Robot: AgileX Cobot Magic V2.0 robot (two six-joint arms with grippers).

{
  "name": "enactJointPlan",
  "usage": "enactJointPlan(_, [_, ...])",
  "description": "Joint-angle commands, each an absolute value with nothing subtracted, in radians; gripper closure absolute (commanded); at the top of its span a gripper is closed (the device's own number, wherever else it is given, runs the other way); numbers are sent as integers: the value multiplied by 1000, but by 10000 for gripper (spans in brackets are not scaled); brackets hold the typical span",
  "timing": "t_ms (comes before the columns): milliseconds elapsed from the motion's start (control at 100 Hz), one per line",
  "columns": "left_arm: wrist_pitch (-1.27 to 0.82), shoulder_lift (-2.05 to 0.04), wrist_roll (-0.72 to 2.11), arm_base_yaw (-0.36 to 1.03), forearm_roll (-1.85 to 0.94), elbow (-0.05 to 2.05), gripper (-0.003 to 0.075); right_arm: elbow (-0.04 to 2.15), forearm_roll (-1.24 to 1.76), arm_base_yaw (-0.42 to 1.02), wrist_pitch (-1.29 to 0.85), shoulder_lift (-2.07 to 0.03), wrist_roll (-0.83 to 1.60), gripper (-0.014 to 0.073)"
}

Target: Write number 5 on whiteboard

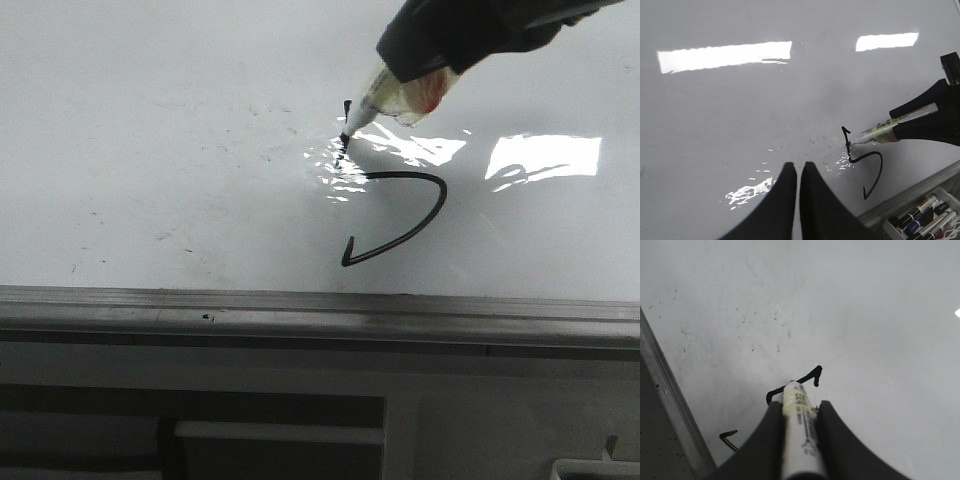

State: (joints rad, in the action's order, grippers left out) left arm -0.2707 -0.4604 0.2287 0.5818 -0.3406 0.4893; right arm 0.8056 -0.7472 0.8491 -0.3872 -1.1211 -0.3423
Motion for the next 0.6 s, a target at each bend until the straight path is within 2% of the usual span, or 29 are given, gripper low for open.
enactJointPlan(0, [-195,-462,227,578,-351,516,740,840,-779,844,-392,-1115,-346,653])
enactJointPlan(240, [-195,-462,227,578,-351,516,740,840,-779,826,-405,-1117,-374,653])
enactJointPlan(590, [-195,-462,227,578,-351,516,740,840,-854,826,-666,-1067,-526,654])
